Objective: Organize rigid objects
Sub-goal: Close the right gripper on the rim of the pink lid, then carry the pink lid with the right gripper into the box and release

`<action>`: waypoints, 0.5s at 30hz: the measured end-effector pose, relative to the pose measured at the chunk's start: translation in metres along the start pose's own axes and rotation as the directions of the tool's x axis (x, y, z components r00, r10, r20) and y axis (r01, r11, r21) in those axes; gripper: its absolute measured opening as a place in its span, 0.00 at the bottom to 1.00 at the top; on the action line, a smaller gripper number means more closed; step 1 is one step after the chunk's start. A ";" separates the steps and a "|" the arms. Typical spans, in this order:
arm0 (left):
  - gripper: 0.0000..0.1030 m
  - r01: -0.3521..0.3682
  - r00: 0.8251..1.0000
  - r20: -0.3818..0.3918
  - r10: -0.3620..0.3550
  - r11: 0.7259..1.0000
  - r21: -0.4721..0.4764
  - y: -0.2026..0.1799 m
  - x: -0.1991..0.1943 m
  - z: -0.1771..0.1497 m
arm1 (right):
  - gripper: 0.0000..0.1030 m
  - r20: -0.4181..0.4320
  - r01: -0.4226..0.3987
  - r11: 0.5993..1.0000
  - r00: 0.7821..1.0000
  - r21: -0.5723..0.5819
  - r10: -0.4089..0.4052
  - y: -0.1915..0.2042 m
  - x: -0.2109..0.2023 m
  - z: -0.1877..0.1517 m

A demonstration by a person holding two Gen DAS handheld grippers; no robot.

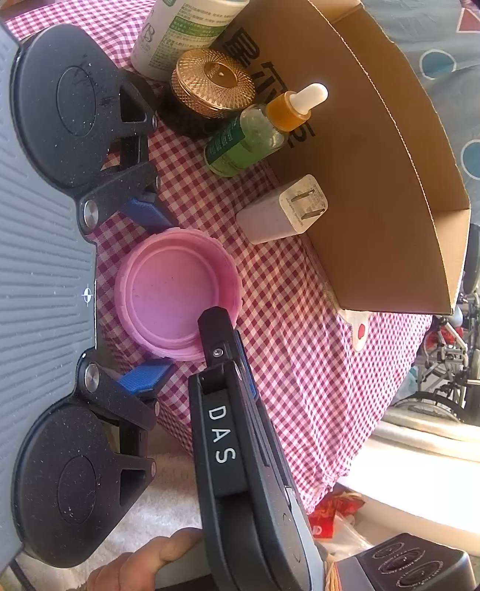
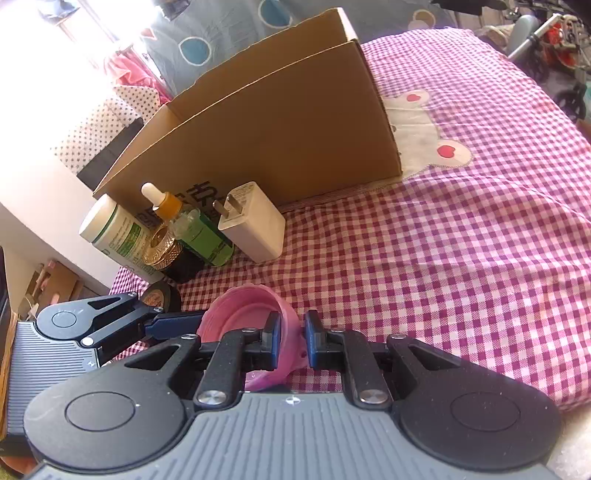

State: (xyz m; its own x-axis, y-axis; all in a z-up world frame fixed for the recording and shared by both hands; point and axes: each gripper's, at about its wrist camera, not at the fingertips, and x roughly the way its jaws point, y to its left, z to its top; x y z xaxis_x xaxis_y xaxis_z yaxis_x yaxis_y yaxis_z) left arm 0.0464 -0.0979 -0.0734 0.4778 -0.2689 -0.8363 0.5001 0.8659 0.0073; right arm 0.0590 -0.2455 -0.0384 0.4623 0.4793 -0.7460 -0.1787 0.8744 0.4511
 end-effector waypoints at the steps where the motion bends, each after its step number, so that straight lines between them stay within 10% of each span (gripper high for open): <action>1: 0.72 0.000 1.000 0.002 0.000 1.000 -0.001 0.000 0.000 0.001 | 0.15 0.000 0.000 1.000 1.000 -0.004 0.000 0.000 0.000 0.000; 15: 0.71 -0.011 0.997 0.076 0.010 1.000 0.013 -0.007 -0.026 0.005 | 0.14 0.077 0.040 0.998 0.996 -0.039 -0.037 0.018 -0.022 -0.002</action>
State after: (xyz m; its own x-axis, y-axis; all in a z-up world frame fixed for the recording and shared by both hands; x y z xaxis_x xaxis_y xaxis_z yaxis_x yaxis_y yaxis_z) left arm 0.0339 -0.0994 -0.0489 0.5363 -0.2919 -0.7919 0.5043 0.8632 0.0233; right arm 0.0439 -0.2404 -0.0146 0.5342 0.4394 -0.7222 -0.1938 0.8952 0.4013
